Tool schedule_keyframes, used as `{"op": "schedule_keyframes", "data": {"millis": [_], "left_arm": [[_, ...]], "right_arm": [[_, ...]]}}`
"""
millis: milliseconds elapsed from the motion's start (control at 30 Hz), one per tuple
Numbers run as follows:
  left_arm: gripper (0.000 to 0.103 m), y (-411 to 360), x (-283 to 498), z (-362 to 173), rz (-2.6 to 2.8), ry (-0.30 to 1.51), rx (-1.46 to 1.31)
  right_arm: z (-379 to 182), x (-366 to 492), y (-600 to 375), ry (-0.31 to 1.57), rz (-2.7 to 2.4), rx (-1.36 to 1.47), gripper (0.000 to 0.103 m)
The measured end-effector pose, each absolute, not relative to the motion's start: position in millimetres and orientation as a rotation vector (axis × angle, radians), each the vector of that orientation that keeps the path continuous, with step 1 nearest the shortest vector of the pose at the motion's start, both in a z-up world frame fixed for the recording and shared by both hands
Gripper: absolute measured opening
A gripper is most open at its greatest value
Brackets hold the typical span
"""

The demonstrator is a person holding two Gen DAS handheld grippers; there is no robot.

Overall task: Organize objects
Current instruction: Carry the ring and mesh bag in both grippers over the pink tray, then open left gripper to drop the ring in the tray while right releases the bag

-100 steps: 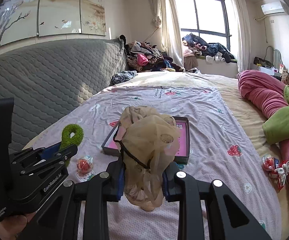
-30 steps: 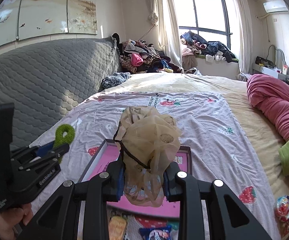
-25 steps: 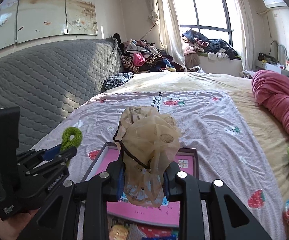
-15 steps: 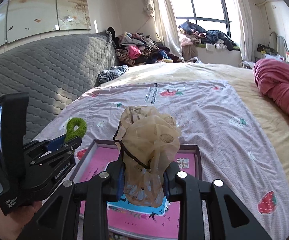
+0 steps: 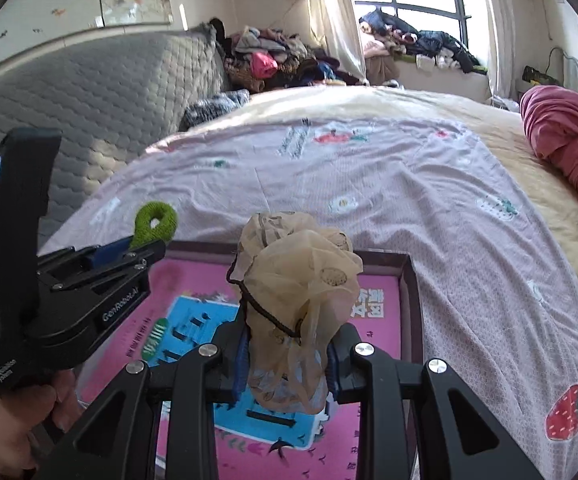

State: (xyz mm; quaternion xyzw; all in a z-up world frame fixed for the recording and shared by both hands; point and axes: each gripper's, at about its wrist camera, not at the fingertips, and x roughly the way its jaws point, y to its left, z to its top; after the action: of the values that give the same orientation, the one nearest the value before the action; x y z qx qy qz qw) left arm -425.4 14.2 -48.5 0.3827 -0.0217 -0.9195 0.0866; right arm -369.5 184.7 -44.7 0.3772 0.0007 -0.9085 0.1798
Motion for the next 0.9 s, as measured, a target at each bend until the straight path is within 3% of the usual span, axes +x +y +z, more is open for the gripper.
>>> {"op": "schedule_keyframes", "data": {"millis": [600, 867, 900], "left_arm": [[0.026, 14.7, -452.4, -90.2, -2.639, -0.121, 1.294], [0.037, 13.9, -453.8, -93.1, -2.625, -0.142, 1.324], [0.043, 12.8, -452.7, -92.1, -2.626, -0.144, 1.313]], "right_arm": [[-83.5, -385.2, 180.1, 0.068, -2.495, 1.249, 0.033], [-88.9, -387.2, 179.4, 0.094, -2.501, 1.278, 0.049], [-87.7, -386.7, 180.1, 0.093, -2.503, 1.273, 0.052]]}}
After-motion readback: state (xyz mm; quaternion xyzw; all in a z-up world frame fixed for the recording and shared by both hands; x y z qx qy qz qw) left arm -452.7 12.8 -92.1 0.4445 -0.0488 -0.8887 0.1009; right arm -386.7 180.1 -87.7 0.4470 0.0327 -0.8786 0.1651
